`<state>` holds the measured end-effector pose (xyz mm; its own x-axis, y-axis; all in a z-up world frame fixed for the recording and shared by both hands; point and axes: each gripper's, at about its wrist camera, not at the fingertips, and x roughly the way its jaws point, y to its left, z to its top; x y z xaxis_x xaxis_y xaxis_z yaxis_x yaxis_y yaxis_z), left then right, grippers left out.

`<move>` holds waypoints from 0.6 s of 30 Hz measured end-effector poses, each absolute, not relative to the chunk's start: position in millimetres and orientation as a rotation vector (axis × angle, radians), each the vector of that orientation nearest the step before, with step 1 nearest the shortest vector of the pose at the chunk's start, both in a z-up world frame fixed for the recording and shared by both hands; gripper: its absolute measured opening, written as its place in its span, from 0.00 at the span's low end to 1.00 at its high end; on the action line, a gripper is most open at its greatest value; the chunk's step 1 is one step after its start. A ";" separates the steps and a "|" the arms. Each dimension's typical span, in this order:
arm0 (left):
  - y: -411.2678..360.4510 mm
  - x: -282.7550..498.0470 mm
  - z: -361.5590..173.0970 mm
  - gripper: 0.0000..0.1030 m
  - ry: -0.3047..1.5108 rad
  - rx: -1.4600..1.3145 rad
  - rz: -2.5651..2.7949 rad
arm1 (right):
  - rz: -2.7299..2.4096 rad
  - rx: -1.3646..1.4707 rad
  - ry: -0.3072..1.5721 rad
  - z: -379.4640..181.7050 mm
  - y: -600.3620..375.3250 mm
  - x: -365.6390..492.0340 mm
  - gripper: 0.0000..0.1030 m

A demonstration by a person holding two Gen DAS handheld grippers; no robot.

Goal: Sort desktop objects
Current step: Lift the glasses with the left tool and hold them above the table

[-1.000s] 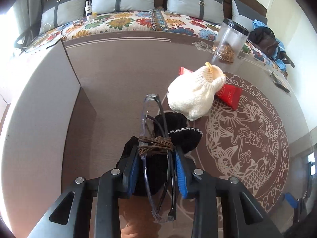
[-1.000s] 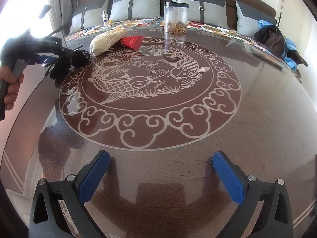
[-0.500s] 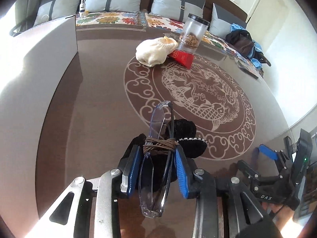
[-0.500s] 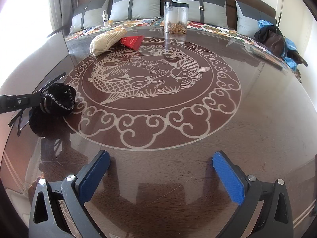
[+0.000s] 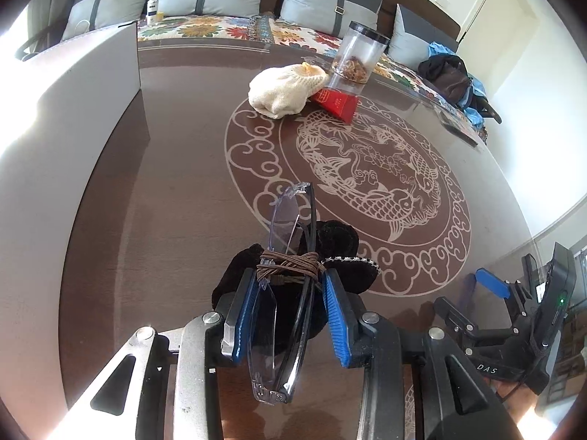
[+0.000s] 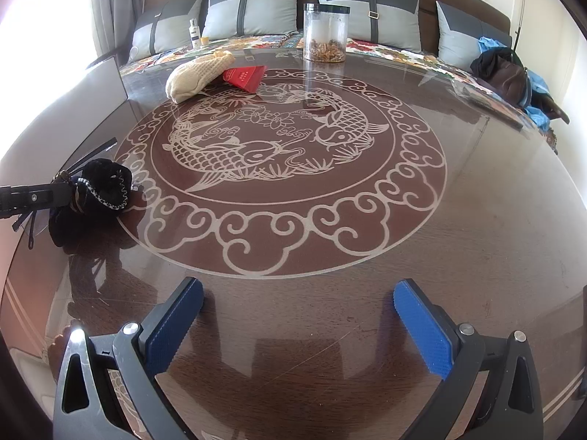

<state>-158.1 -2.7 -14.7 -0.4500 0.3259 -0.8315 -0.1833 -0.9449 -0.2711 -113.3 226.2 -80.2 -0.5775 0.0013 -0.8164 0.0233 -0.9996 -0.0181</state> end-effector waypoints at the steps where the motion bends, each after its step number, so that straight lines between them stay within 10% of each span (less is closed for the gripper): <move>1: -2.4 -159.7 -14.9 0.35 -0.213 -1.441 2.441 | -2.779 1.438 0.042 -80.3 226.3 -113.3 1.00; 18: -13.4 -157.3 2.6 0.28 -0.312 -1.358 2.532 | -2.779 1.438 0.042 -80.1 226.3 -113.2 1.00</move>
